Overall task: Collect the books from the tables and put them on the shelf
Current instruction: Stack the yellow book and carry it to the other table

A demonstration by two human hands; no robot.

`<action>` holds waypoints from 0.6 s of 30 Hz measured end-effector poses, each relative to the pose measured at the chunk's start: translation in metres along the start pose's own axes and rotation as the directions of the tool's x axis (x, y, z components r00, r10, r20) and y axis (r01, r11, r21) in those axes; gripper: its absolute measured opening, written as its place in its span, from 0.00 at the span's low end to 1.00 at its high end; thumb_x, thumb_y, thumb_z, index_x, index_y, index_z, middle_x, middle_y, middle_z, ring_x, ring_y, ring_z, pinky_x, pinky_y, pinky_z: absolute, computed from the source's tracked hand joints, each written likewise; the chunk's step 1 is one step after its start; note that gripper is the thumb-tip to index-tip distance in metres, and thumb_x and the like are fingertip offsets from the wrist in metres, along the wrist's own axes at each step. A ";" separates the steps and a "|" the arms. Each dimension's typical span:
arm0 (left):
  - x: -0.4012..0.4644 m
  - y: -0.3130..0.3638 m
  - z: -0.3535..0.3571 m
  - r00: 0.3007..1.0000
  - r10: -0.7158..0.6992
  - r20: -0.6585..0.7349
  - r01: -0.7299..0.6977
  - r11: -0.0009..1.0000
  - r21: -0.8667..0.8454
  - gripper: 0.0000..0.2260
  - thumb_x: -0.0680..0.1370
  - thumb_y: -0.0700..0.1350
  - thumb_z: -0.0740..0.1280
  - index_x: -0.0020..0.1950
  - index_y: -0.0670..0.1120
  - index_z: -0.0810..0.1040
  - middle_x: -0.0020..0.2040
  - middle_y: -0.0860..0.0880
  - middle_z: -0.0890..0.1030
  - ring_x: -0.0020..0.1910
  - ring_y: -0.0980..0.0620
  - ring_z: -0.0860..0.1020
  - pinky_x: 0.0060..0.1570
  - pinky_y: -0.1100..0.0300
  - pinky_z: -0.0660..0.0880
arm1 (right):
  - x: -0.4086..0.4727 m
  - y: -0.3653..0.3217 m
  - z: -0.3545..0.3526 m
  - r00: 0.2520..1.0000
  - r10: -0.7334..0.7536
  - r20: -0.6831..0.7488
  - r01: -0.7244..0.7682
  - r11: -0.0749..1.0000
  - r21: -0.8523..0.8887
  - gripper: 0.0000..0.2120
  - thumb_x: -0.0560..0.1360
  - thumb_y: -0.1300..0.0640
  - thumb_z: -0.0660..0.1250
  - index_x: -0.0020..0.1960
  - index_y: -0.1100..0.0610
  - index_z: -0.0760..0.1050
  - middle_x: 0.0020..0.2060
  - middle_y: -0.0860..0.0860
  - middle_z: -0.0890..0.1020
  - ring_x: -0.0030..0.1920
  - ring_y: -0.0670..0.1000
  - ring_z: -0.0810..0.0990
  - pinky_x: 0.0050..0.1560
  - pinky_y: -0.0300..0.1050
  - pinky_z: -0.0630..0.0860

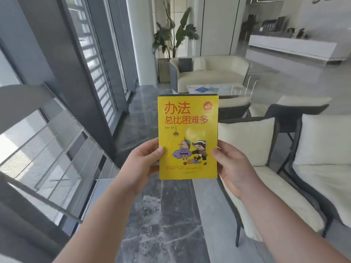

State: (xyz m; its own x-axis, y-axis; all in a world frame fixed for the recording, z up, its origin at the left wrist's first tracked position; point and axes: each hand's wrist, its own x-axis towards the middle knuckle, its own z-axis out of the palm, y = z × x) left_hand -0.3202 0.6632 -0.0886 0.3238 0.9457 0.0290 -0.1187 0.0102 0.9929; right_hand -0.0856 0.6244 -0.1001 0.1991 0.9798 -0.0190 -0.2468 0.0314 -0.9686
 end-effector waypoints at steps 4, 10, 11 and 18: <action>0.102 0.004 -0.044 0.998 0.020 -0.058 -0.021 1.000 -0.012 0.13 0.80 0.43 0.63 0.64 0.50 0.81 0.57 0.44 0.86 0.54 0.43 0.84 0.49 0.49 0.80 | 0.112 0.001 0.035 0.999 0.006 0.049 -0.002 0.997 -0.077 0.14 0.80 0.63 0.62 0.63 0.55 0.79 0.54 0.54 0.86 0.56 0.59 0.84 0.57 0.58 0.79; 0.276 -0.013 -0.120 0.996 0.042 -0.079 -0.041 0.999 0.008 0.14 0.82 0.42 0.62 0.65 0.50 0.80 0.58 0.44 0.85 0.58 0.41 0.83 0.55 0.44 0.79 | 0.296 0.025 0.086 0.999 -0.033 0.029 0.037 0.987 -0.159 0.14 0.80 0.64 0.62 0.63 0.57 0.78 0.54 0.53 0.86 0.48 0.51 0.85 0.48 0.47 0.82; 0.307 -0.016 -0.132 0.997 0.042 -0.062 -0.042 0.999 0.012 0.14 0.82 0.42 0.61 0.65 0.50 0.80 0.59 0.44 0.85 0.58 0.42 0.83 0.56 0.43 0.79 | 0.326 0.029 0.093 0.999 -0.030 0.019 0.033 0.986 -0.161 0.14 0.80 0.64 0.62 0.63 0.57 0.78 0.53 0.53 0.86 0.47 0.51 0.85 0.46 0.46 0.82; 0.523 0.001 -0.202 0.999 0.020 0.029 -0.020 1.000 0.002 0.14 0.82 0.42 0.62 0.66 0.49 0.79 0.60 0.44 0.85 0.58 0.41 0.83 0.57 0.42 0.79 | 0.524 0.019 0.138 0.996 -0.022 -0.089 0.007 0.987 -0.162 0.14 0.80 0.63 0.63 0.63 0.57 0.79 0.53 0.54 0.87 0.51 0.56 0.85 0.58 0.60 0.79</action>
State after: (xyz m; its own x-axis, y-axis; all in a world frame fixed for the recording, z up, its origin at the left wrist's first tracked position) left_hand -0.3404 1.2231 -0.0954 0.3482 0.9359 0.0525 -0.1236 -0.0097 0.9923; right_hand -0.1170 1.1658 -0.0939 0.2877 0.9575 -0.0198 -0.0884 0.0060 -0.9961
